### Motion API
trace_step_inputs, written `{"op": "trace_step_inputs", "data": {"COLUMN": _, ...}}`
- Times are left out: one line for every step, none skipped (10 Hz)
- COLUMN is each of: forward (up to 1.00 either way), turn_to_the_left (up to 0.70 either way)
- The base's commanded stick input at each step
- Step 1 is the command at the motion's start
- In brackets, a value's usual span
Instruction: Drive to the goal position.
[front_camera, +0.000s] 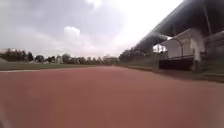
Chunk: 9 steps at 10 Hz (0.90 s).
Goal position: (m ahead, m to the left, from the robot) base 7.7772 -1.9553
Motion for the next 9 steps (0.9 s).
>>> {"op": "trace_step_inputs", "data": {"forward": 0.45, "turn_to_the_left": 0.00}}
{"op": "trace_step_inputs", "data": {"forward": 0.45, "turn_to_the_left": 0.00}}
{"op": "trace_step_inputs", "data": {"forward": 0.45, "turn_to_the_left": 0.00}}
{"op": "trace_step_inputs", "data": {"forward": 0.45, "turn_to_the_left": 0.00}}
{"op": "trace_step_inputs", "data": {"forward": 0.45, "turn_to_the_left": 0.00}}
{"op": "trace_step_inputs", "data": {"forward": 0.45, "turn_to_the_left": 0.00}}
{"op": "trace_step_inputs", "data": {"forward": 0.45, "turn_to_the_left": 0.00}}
{"op": "trace_step_inputs", "data": {"forward": 0.45, "turn_to_the_left": 0.00}}
{"op": "trace_step_inputs", "data": {"forward": 0.45, "turn_to_the_left": 0.00}}
